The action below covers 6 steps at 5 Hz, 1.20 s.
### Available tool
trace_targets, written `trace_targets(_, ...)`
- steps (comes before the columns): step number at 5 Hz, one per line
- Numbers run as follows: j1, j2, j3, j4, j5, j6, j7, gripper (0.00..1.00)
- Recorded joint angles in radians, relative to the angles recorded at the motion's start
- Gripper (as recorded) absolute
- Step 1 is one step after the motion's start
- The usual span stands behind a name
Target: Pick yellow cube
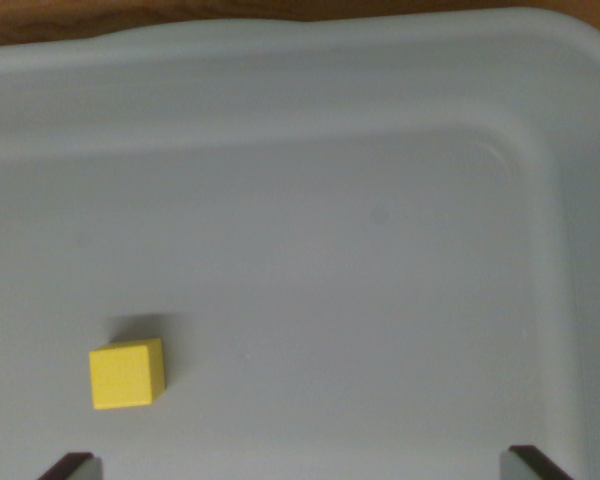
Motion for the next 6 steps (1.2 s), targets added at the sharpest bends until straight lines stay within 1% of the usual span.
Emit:
trace_targets(2,0.0011,0.003,0.001,-0.004,0.0,-0.006,0.001,0.0)
trace_targets(3,0.0036,0.009,0.003,-0.013,0.0,-0.018,0.004,0.0)
trace_targets(4,0.0036,0.009,0.003,-0.013,0.0,-0.018,0.004,0.0)
trace_targets(5,0.0072,0.018,0.006,-0.027,0.0,-0.037,0.007,0.0)
trace_targets(6,0.0072,0.018,0.006,-0.027,0.0,-0.037,0.007,0.0)
